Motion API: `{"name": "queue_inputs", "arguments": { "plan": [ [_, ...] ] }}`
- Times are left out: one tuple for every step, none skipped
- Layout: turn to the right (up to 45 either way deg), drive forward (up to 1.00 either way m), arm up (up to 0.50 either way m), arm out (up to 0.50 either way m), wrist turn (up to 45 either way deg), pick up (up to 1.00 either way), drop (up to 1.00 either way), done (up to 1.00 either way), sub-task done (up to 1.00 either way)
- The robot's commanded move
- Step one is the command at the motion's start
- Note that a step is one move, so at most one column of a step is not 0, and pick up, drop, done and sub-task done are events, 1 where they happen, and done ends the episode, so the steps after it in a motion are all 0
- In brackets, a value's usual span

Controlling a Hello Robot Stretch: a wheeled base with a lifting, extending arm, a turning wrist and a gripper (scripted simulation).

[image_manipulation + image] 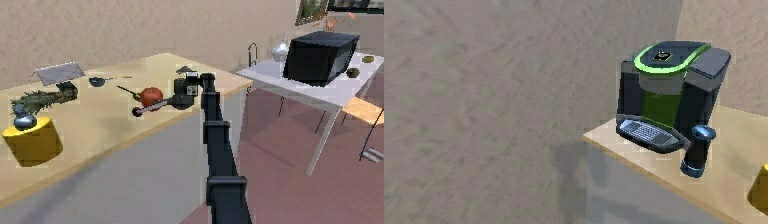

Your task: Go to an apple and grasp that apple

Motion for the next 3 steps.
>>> {"name": "queue_inputs", "arguments": {
  "plan": [
    [0.0, 0.0, 0.1, 0.0, 0.0, 0.0, 0.0, 0.0, 0.0],
    [0.0, 0.0, 0.0, 0.0, -45.0, 0.0, 0.0, 0.0, 0.0],
    [0.0, 0.0, 0.0, 0.0, -36.0, 0.0, 0.0, 0.0, 0.0]
  ]
}}
